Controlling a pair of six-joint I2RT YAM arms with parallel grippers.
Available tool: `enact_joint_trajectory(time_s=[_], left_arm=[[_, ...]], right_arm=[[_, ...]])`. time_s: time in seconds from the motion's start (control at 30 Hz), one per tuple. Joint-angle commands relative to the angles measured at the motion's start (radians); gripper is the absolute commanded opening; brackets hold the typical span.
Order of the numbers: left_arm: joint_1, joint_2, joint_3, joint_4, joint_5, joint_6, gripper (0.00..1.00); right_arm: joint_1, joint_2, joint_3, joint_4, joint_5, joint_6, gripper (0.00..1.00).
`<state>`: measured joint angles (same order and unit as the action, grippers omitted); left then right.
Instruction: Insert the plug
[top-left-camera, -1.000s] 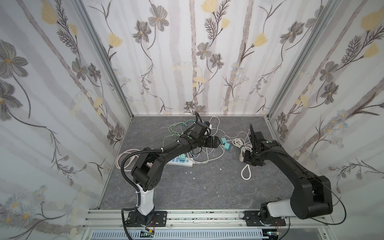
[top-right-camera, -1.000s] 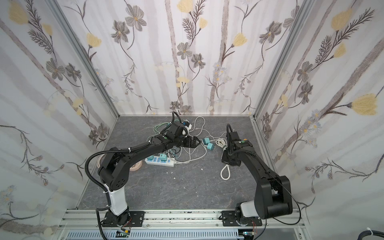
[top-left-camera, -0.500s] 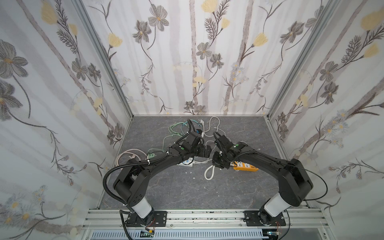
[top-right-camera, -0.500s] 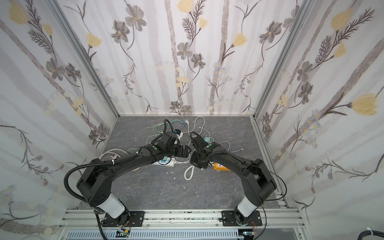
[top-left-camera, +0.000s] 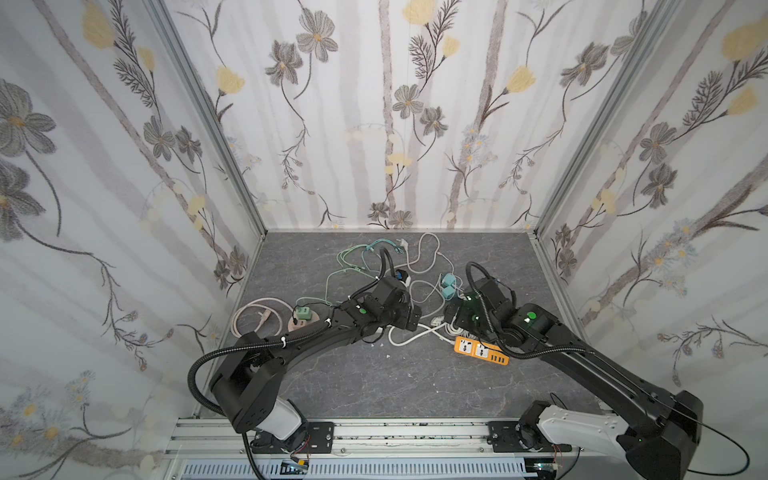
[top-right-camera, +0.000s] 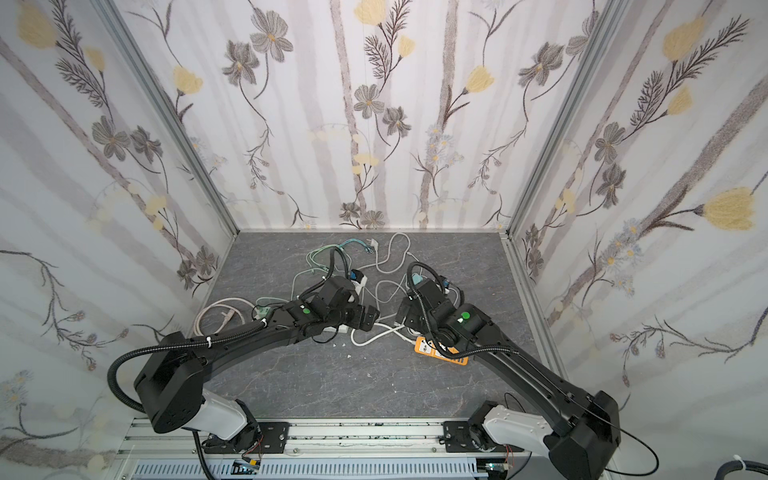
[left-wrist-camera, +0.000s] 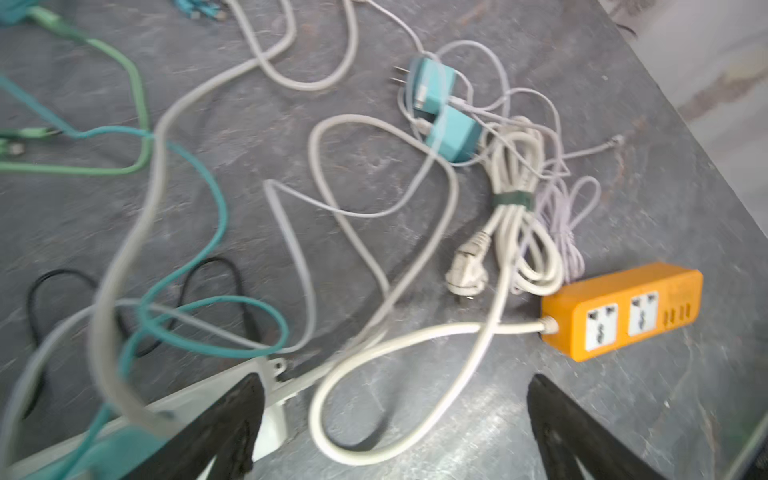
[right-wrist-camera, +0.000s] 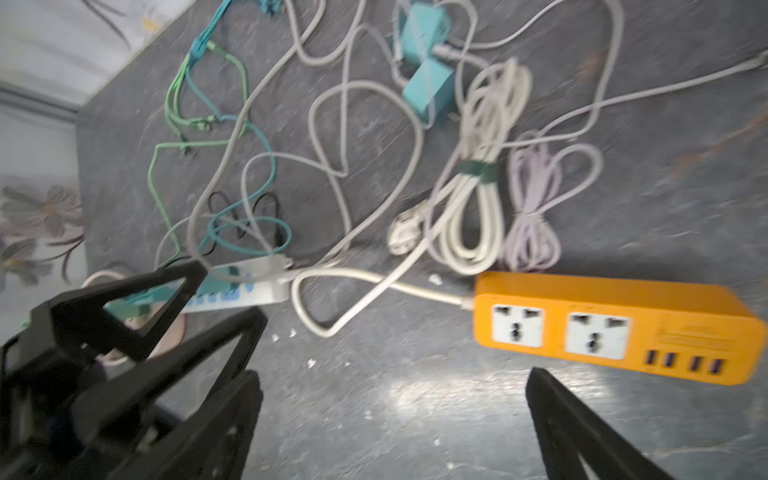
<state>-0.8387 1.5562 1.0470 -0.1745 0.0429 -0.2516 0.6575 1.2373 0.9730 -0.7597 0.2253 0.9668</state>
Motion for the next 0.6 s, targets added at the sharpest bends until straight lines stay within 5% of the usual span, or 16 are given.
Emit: enact_joint_trajectory(time_s=[0.0,0.2,0.33,0.47,0.57], left_arm=[[-0.03,0.086,0.08,-0.055,0.093,0.092,1.0],[-0.072,0.341,0.295,-0.204,0.139,0.102,0.9],[-0.076,0.458,0.399,-0.302,0.146,0.077,0.73],[-0.08,0.479,0.428,-0.385,0.116,0.06,0.49],[-0.08,0.443,0.386,-0.418,0.136,0.054,0.3]], right_arm=[[-0.152,-0.095,-0.13,0.026,-0.048,-0.249,0.99],[-0.433,-0.16,-0.329,0.15,-0.221,-0.349,0.88],[-0.44,-0.052,-0.331,0.156,-0.238,-0.405,0.67],[-0.424,0.082,-0.29,0.133,-0.27,-0.441,0.63],[-0.401,0.148,-0.292,0.135,-0.294,-0.46,0.47]])
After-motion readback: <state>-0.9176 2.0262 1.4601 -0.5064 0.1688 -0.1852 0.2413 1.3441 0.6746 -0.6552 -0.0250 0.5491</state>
